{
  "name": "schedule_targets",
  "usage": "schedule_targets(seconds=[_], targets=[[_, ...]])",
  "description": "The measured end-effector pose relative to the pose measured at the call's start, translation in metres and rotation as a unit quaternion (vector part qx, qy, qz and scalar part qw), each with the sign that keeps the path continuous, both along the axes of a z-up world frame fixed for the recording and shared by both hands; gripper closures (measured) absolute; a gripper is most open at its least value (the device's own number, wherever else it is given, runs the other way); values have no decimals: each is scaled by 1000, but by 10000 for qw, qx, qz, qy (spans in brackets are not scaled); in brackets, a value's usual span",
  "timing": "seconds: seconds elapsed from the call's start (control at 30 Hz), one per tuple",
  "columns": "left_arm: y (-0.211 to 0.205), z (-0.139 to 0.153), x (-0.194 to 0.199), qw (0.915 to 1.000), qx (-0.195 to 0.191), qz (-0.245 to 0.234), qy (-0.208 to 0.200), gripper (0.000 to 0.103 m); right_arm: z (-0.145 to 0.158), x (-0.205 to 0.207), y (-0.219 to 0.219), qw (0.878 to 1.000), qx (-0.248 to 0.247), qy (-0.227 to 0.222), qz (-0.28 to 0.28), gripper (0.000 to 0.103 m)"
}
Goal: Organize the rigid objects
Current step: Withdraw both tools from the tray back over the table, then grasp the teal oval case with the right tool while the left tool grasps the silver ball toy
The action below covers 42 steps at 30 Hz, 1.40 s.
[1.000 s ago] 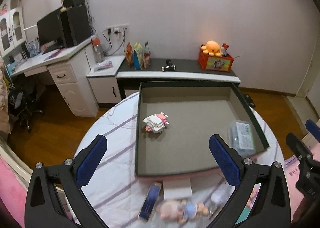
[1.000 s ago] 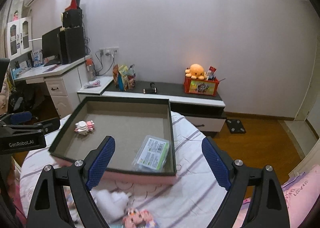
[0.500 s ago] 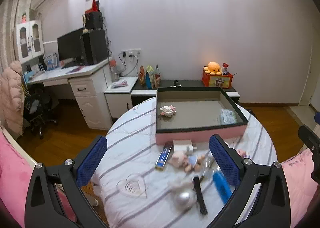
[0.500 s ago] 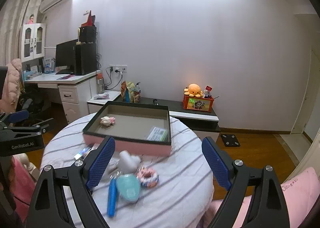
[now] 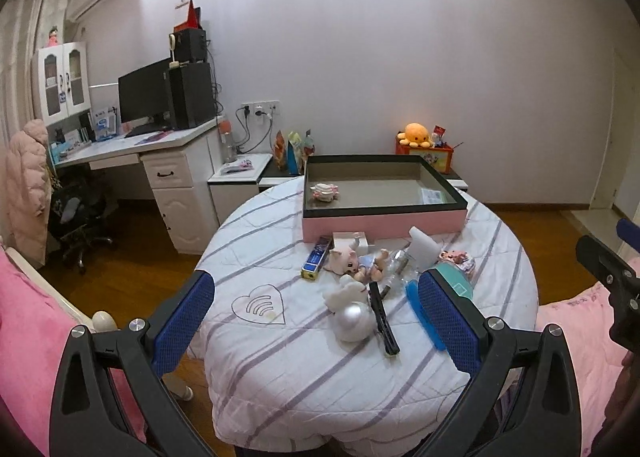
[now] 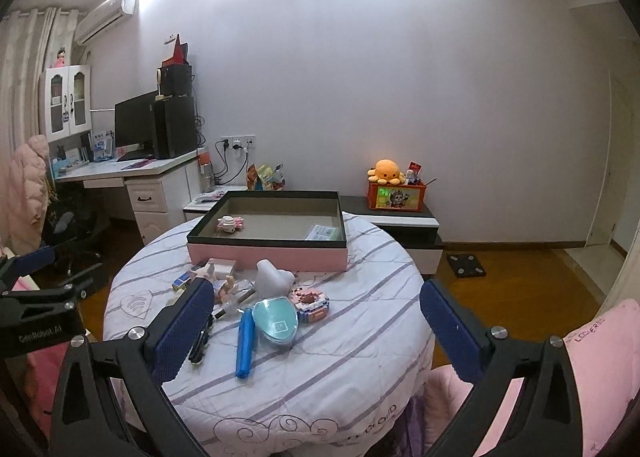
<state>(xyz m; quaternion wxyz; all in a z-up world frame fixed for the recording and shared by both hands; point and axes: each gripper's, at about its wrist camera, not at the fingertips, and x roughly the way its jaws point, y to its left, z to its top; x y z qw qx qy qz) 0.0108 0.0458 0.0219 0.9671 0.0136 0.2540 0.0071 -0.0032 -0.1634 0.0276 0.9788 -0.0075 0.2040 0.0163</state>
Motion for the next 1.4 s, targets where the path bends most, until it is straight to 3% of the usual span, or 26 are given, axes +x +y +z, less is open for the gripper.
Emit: schedule_targets(seconds=[0.3, 0.63, 0.97, 1.17, 1.4], targets=[[-7, 4, -5, 9999, 76, -49, -105, 0, 3, -3, -1, 10000, 16, -36, 50, 0], [-5, 0, 6, 9999, 105, 10, 92, 0, 0, 8, 0, 9999, 20, 91, 53, 0], [-6, -49, 57, 9943, 147, -10, 1056, 0, -44, 60, 12, 9946, -167, 1011, 138, 0], [-2, -96, 93, 9813, 26, -31, 1925, 0, -80, 96, 18, 9848, -155, 1707, 265, 0], [3, -124, 116, 9697, -369, -367, 2389, 0, -113, 129, 22, 9756, -39, 2164, 383, 1]])
